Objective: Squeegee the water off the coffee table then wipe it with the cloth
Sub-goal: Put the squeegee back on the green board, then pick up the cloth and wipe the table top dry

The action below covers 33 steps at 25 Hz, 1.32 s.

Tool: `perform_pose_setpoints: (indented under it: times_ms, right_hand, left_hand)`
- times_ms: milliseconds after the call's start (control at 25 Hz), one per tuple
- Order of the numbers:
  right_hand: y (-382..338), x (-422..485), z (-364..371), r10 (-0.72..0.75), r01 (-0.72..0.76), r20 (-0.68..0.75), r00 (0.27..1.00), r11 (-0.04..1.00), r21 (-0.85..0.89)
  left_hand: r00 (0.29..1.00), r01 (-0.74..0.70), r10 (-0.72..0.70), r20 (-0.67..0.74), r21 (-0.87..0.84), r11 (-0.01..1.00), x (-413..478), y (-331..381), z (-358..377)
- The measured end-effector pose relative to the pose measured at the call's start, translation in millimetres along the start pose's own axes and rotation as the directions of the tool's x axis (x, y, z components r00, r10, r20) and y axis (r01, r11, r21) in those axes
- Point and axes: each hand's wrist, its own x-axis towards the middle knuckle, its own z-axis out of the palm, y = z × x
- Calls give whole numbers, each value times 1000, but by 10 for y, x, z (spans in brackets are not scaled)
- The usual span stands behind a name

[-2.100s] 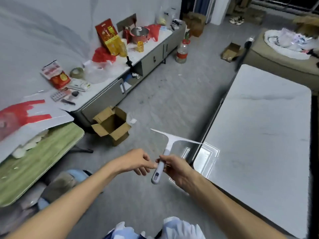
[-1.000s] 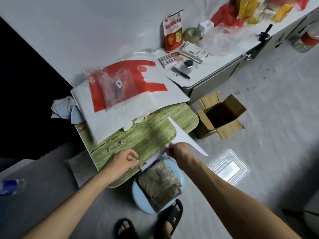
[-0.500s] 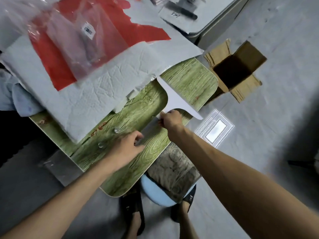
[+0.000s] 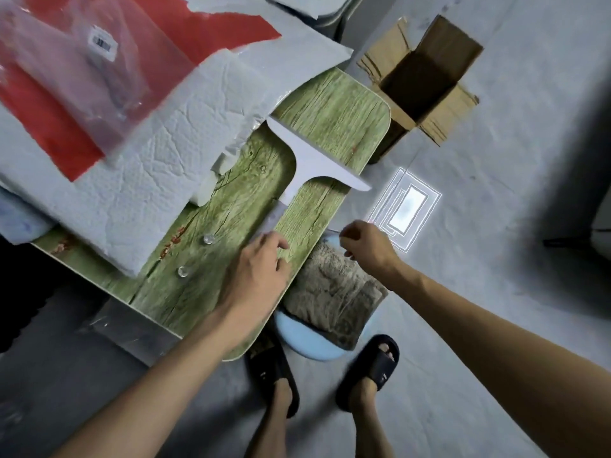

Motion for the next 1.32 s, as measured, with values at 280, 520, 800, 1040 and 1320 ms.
perform_pose_setpoints:
  times_ms: [280, 520, 800, 1040, 1320]
  right_hand:
    - [1302, 154, 437, -29, 98, 188, 982, 925, -367]
    - [1766, 363, 640, -148, 167, 107, 983, 967, -194]
    - [1840, 208, 570, -161, 178, 133, 978, 975, -130]
    - [1806, -635, 169, -70, 64, 52, 996, 991, 116]
    - [1425, -1977, -1331, -189, 205, -88, 978, 799, 566]
  left_hand:
    - [959, 120, -112, 260, -14, 993, -25, -33, 1414]
    - [892, 447, -447, 70, 23, 894, 418, -444, 2082]
    - [869, 429, -454, 199, 156, 890, 491, -363, 2056]
    - [840, 354, -312, 444, -12, 935, 131, 523, 1599]
    - [804, 366, -166, 570, -255, 895, -272, 2725, 917]
